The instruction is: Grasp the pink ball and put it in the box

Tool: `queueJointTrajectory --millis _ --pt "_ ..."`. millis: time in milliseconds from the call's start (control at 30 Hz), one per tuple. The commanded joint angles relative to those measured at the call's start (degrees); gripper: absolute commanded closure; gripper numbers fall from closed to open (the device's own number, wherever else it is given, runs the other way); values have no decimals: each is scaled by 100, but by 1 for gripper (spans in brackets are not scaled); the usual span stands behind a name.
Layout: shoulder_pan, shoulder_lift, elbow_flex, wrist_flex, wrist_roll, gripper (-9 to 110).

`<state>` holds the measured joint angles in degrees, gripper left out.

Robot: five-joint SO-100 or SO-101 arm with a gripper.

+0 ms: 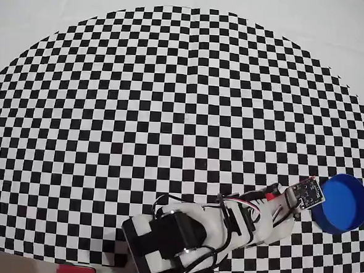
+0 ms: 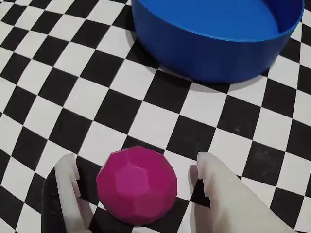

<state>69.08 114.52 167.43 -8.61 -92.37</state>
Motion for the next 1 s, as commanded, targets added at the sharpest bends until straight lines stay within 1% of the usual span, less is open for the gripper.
queueJointTrajectory --millis 0,967 --pt "-18 -79 -281 -132 44 73" --pt "-70 -712 -527 -325 44 73"
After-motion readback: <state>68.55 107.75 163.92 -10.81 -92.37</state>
